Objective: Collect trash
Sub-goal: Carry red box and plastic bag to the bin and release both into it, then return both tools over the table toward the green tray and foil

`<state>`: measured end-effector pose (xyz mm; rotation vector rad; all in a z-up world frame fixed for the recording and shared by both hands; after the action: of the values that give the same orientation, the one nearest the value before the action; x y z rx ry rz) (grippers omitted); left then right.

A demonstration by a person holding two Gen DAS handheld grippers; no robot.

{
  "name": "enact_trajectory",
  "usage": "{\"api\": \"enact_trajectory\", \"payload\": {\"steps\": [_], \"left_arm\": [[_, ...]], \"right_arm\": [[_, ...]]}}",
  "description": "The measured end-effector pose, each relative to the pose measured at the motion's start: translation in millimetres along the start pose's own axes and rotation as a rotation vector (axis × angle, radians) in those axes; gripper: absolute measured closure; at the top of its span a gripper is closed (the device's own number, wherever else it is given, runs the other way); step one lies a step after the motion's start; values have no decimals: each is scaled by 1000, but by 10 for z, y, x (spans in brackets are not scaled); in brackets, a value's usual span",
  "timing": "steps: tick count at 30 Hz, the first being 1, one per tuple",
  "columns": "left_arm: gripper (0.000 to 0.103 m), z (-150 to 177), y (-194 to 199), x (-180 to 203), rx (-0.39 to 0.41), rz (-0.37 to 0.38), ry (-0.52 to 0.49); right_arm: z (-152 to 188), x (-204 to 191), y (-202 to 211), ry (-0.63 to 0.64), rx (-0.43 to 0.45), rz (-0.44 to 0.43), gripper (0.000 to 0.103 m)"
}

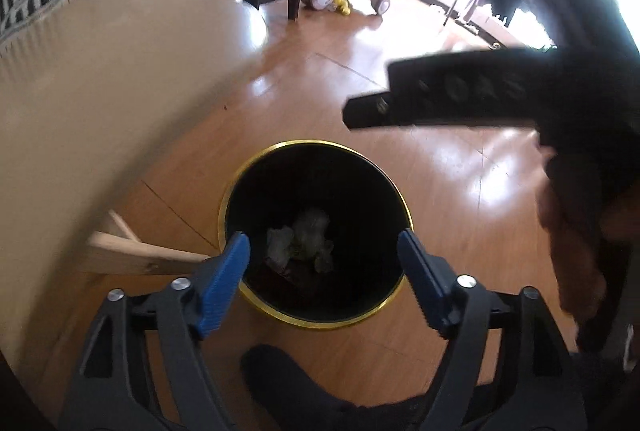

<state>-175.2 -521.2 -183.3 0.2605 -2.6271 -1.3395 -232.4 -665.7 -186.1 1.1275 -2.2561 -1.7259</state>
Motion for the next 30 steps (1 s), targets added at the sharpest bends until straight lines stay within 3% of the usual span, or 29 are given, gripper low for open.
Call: {"api": "enact_trajectory", "payload": {"steps": [4, 8, 13, 17, 21, 25, 30], "left_arm": [[17, 139, 666, -298, 50, -43, -4], [13, 449, 1445, -906, 102, -227, 32], [12, 1101, 2257, -1804, 132, -413, 180], [12, 1603, 2774, -2410, 148, -519, 328], [12, 2000, 3133, -2865, 152, -621, 393], [10, 2342, 3309, -3265, 137, -693, 403], [10, 2564, 3251, -3646, 107, -679, 421]], "right_arm": [[-29, -485, 327, 45, 87, -67, 34], [67, -1205, 504, 107, 124, -149, 33], [338, -2270, 513, 217, 122, -223, 31], [656, -3111, 366, 307, 88, -244, 27], [953, -3736, 182, 379, 56, -231, 24], [1112, -4055, 2, 415, 52, -175, 23], [1171, -4080, -265, 420, 62, -103, 21]]}}
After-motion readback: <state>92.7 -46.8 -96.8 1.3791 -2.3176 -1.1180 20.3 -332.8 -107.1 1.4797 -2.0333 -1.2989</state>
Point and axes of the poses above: each gripper's, at about its wrist camera, not at the fingertips, and y roughly against the way its jaws point, x to its right, z to its underside, the point moved 5 cm from there along -y, roughly the way its jaws point, and after that the axes turned 13 degrees about -y, right-handed, at the moved point
